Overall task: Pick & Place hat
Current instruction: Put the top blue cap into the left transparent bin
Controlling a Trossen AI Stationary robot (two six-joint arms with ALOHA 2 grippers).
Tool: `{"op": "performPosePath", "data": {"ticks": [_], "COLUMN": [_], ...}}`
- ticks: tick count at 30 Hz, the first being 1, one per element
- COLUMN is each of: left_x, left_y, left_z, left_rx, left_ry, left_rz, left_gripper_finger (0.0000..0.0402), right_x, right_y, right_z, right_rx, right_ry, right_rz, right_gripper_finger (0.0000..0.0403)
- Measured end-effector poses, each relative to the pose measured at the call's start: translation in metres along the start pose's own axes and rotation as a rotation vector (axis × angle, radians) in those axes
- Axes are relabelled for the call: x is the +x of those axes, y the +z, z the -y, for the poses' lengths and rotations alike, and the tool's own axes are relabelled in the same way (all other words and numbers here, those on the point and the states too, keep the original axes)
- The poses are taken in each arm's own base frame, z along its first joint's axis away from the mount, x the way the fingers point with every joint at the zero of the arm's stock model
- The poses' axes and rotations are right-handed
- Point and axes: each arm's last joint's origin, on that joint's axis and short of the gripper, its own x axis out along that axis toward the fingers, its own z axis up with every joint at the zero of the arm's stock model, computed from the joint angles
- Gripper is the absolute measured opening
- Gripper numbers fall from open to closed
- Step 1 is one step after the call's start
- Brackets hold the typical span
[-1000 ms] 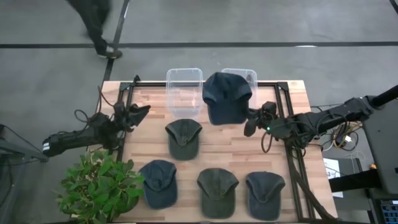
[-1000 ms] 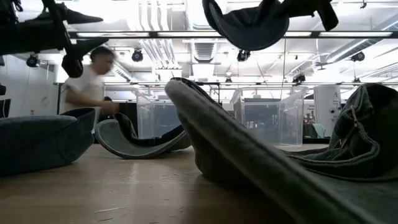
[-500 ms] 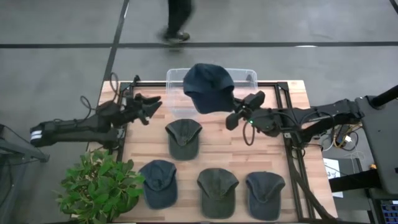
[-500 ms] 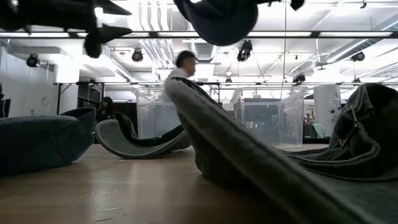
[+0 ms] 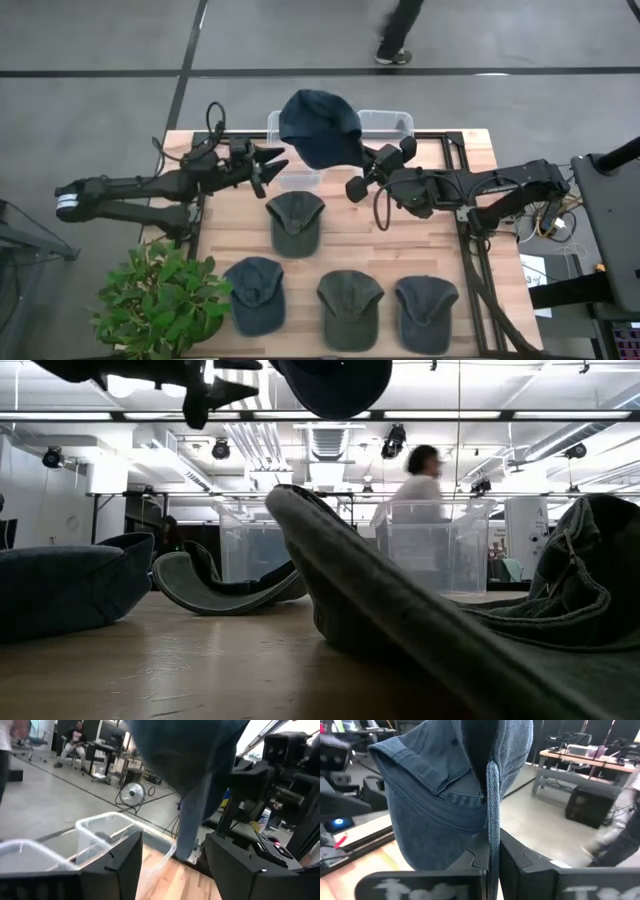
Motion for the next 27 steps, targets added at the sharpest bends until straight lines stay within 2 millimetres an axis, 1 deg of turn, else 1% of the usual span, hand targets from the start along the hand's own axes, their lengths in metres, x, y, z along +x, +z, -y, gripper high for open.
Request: {"op": "performPosePath", "data": {"ticks": [6,10,13,20,27], "left_x": [0.016,0.025,0.031,0.042,0.053], "left_y": [-0.004,-0.007,-0.010,-0.004,0.001], "left_z": [0.001,0.001,0.001,0.004,0.007], "left_rx": [0.016,0.020,0.023,0.021,0.020], "left_ry": [0.014,0.021,0.037,0.055,0.077], "left_rz": [-0.041,-0.058,-0.069,-0.050,-0.036], "left_gripper_finger": [0.0208,0.0208,0.0208,0.0208,0.0208], "right_x": [0.004,0.006,0.007,0.009,0.011], "right_y": [0.002,0.004,0.008,0.008,0.007], "right_z": [-0.006,-0.009,-0.012,-0.014,-0.017], "right_rx": [0.007,-0.003,-0.008,-0.049,-0.042], "right_ry": [-0.053,-0.136,-0.145,-0.172,-0.174], "right_rz": [0.015,0.035,0.042,0.050,0.056], "right_gripper_finger": [0.0011,0.0012,0.0012,0.0012,0.0013]}}
